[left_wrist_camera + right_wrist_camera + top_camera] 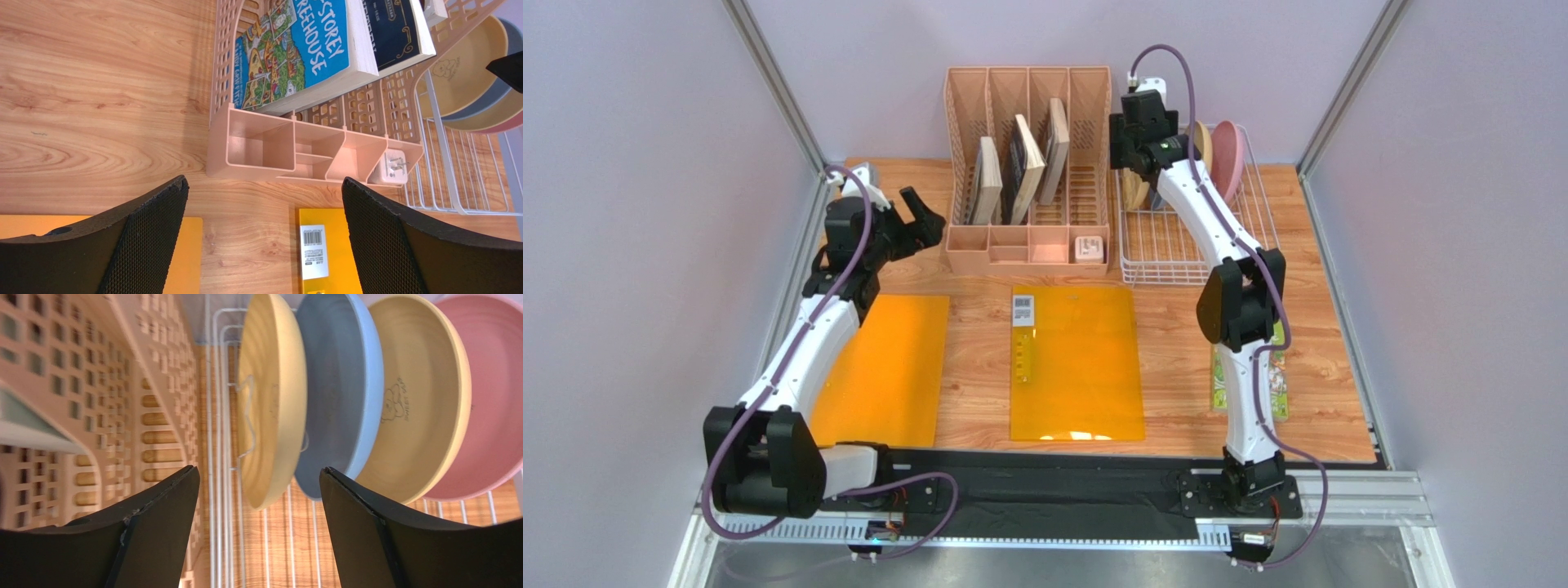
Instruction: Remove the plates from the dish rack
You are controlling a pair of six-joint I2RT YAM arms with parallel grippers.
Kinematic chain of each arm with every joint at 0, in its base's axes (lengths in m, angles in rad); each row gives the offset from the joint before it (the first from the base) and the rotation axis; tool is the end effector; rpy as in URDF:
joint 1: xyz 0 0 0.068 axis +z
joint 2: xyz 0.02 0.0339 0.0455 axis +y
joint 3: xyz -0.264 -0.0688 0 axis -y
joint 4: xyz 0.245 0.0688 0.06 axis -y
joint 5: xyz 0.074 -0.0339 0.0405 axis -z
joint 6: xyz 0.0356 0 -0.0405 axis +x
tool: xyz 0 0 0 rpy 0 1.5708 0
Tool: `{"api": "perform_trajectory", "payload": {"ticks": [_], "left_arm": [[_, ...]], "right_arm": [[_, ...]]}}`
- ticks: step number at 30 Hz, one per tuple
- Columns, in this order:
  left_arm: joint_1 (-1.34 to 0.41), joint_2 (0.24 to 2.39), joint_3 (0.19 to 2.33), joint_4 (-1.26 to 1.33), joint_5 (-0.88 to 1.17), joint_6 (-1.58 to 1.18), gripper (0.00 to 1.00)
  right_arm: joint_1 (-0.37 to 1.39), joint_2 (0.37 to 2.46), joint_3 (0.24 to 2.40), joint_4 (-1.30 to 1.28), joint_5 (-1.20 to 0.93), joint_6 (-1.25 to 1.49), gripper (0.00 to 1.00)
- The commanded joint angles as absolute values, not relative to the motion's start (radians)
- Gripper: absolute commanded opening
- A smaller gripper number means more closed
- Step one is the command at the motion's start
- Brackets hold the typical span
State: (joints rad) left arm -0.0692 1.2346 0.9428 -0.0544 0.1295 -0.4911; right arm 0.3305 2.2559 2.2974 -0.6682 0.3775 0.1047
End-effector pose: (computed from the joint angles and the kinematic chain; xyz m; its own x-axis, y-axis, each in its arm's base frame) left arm 0.2866 -0.0245 0.3126 -0.3880 -0.4419 -0.8088 0.0077 0.8760 -0.4823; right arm 0.4924 0.1551 0.3252 -0.5537 -0.0873 -0.8281 0.0388 0.9907 -0.1303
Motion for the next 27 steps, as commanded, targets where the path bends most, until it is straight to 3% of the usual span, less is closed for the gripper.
{"api": "perform_trajectory", "payload": {"ticks": [1, 5, 9, 10, 12, 13, 21, 22, 27], "left_arm": [[-0.077, 1.256, 0.936, 0.020, 0.133, -0.474, 1.00], [-0.080, 1.278, 0.937, 0.023, 0.138, -0.471, 1.00], [-0.083, 1.289, 0.936, 0.023, 0.137, -0.469, 1.00], [-0.084, 1.292, 0.934, 0.021, 0.137, -0.468, 0.99], [-0.084, 1.290, 0.931, 0.020, 0.133, -0.468, 0.99], [-0.086, 1.292, 0.928, 0.020, 0.130, -0.468, 0.99], [-0.092, 1.307, 0.928, 0.034, 0.123, -0.474, 0.99], [-0.095, 1.308, 0.930, 0.034, 0.109, -0.474, 0.99], [-0.113, 1.316, 0.966, -0.029, 0.049, -0.462, 1.00]], "right_arm": [[0.324, 2.295, 2.330, -0.611, 0.486, 0.032, 0.73], [0.322, 2.329, 2.347, -0.610, 0.499, 0.017, 0.72], [0.322, 2.368, 2.373, -0.607, 0.497, 0.014, 0.62], [0.324, 2.375, 2.373, -0.606, 0.495, 0.015, 0.50], [0.324, 2.385, 2.376, -0.603, 0.486, 0.015, 0.46], [0.325, 2.385, 2.373, -0.598, 0.489, 0.015, 0.35], [0.365, 2.330, 2.313, -0.502, 0.609, -0.044, 0.08], [0.374, 2.323, 2.304, -0.483, 0.638, -0.054, 0.00], [0.423, 2.290, 2.284, -0.388, 0.871, -0.087, 0.00]]}}
